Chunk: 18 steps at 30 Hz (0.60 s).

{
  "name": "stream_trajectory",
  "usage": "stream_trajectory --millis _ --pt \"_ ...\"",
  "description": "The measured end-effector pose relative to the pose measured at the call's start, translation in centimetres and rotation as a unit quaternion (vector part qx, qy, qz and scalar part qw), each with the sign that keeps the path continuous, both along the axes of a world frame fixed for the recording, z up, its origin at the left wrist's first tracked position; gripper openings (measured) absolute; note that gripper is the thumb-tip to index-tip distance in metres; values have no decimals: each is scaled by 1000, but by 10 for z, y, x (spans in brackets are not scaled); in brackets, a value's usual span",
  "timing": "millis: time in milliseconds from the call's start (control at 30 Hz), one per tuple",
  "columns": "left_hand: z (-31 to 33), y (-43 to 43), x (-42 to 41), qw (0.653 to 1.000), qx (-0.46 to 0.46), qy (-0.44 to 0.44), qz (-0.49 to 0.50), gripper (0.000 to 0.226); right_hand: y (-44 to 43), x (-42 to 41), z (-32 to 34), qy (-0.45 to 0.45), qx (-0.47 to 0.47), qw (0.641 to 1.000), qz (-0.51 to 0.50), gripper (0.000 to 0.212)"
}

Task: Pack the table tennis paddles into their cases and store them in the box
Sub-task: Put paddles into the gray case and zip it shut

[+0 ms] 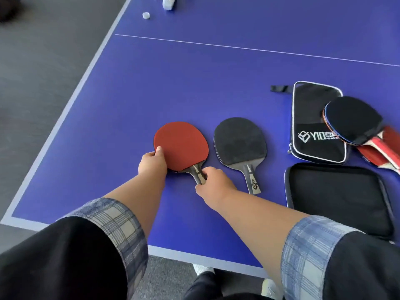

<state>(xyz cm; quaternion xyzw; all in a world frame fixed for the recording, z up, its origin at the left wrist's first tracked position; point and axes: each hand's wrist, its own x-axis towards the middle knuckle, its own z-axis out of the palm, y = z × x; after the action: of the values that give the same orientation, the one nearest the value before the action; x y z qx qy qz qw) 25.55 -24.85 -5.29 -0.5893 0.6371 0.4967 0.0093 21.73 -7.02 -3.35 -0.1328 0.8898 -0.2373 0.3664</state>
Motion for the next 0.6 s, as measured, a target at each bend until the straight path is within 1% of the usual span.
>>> stream_trajectory --millis 33,67,133,200,300,333,400,467,533,567,600 --pt "4 -3 -1 1000 -8 -3 4 41 7 -2 6 2 -10 1000 2 21" --pt "7 -5 -3 1000 -15 -2 12 42 15 -4 13 4 -20 1000 7 20" --pt "17 -3 -9 999 -30 6 22 41 36 -9 27 17 -28 999 28 30" --pt "28 10 -18 999 -41 20 17 44 60 -13 39 21 -38 999 24 41" --pt "41 42 -32 998 -35 45 -28 44 105 -21 51 13 -44 999 -13 54" --pt "45 55 -37 997 -38 50 -51 44 122 -23 55 10 -49 998 -27 53" --pt "51 86 -47 992 -53 60 -99 45 156 -29 61 5 -75 996 -57 45" --pt "57 121 -59 989 -56 70 -120 45 194 -34 65 4 -98 990 -100 40" --pt "63 156 -69 989 -42 71 -123 45 235 -37 64 -1 -116 977 -177 38" --pt "65 174 -72 990 -32 70 -121 44 255 -38 63 -12 -134 962 -237 37" --pt "67 191 -75 991 -18 71 -115 42 274 -39 61 -30 -156 939 -306 38"
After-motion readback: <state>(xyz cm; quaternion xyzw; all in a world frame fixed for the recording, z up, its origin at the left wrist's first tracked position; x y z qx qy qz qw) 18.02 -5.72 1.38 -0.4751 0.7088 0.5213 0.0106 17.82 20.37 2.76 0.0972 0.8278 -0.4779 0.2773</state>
